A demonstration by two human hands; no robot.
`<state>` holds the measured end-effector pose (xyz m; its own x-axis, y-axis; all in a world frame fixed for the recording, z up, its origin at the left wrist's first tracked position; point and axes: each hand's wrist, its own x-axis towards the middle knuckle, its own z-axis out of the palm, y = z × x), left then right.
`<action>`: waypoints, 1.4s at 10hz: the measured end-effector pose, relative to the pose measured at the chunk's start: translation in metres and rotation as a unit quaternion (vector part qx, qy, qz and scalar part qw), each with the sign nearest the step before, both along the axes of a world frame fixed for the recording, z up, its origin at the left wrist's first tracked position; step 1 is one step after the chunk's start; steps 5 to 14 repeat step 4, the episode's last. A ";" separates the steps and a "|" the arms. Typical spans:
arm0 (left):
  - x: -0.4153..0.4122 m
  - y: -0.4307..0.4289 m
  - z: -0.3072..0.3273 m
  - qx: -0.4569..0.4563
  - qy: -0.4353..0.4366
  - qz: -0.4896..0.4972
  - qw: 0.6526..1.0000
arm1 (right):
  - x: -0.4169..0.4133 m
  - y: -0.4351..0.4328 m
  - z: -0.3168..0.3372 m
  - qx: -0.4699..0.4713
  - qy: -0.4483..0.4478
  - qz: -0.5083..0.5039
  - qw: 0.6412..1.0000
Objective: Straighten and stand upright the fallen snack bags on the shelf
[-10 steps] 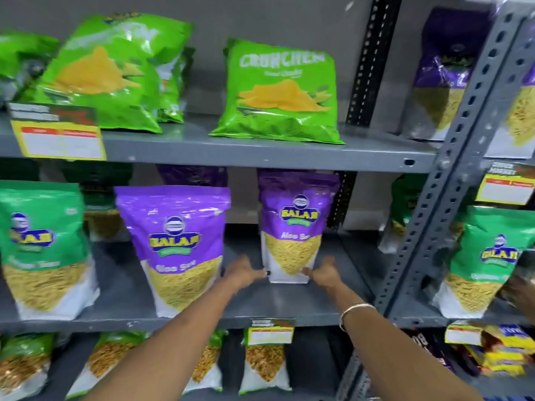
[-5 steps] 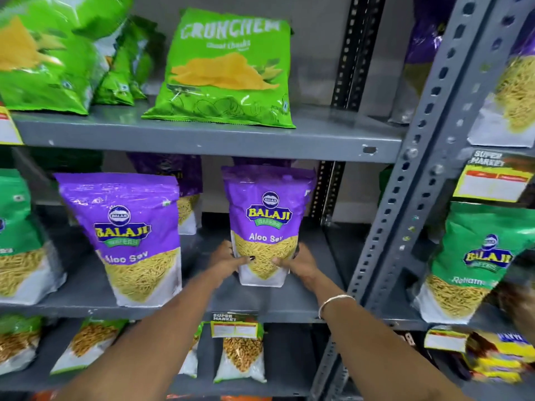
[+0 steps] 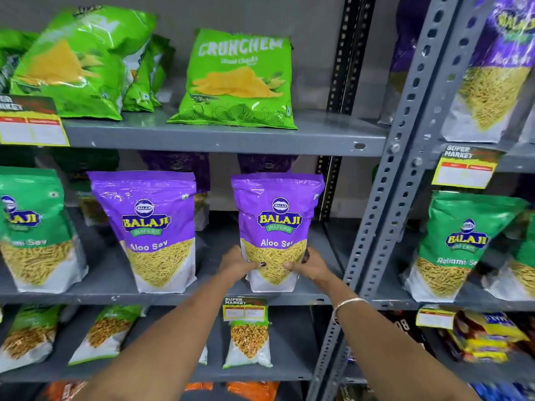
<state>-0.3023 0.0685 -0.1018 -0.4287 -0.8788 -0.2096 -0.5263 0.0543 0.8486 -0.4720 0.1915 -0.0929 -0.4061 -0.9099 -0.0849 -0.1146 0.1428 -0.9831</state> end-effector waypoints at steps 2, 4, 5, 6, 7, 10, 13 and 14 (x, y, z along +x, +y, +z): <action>0.008 0.030 0.031 -0.043 -0.034 -0.024 0.998 | 0.008 0.005 0.008 0.003 0.019 -0.046 0.999; 0.043 0.053 0.078 -0.511 0.007 0.072 0.856 | 0.054 0.021 0.081 -0.207 0.447 -0.231 0.839; 0.043 0.053 0.078 -0.511 0.007 0.072 0.856 | 0.054 0.021 0.081 -0.207 0.447 -0.231 0.839; 0.043 0.053 0.078 -0.511 0.007 0.072 0.856 | 0.054 0.021 0.081 -0.207 0.447 -0.231 0.839; 0.043 0.053 0.078 -0.511 0.007 0.072 0.856 | 0.054 0.021 0.081 -0.207 0.447 -0.231 0.839; 0.043 0.053 0.078 -0.511 0.007 0.072 0.856 | 0.054 0.021 0.081 -0.207 0.447 -0.231 0.839; 0.043 0.053 0.078 -0.511 0.007 0.072 0.856 | 0.054 0.021 0.081 -0.207 0.447 -0.231 0.839; 0.043 0.053 0.078 -0.511 0.007 0.072 0.856 | 0.054 0.021 0.081 -0.207 0.447 -0.231 0.839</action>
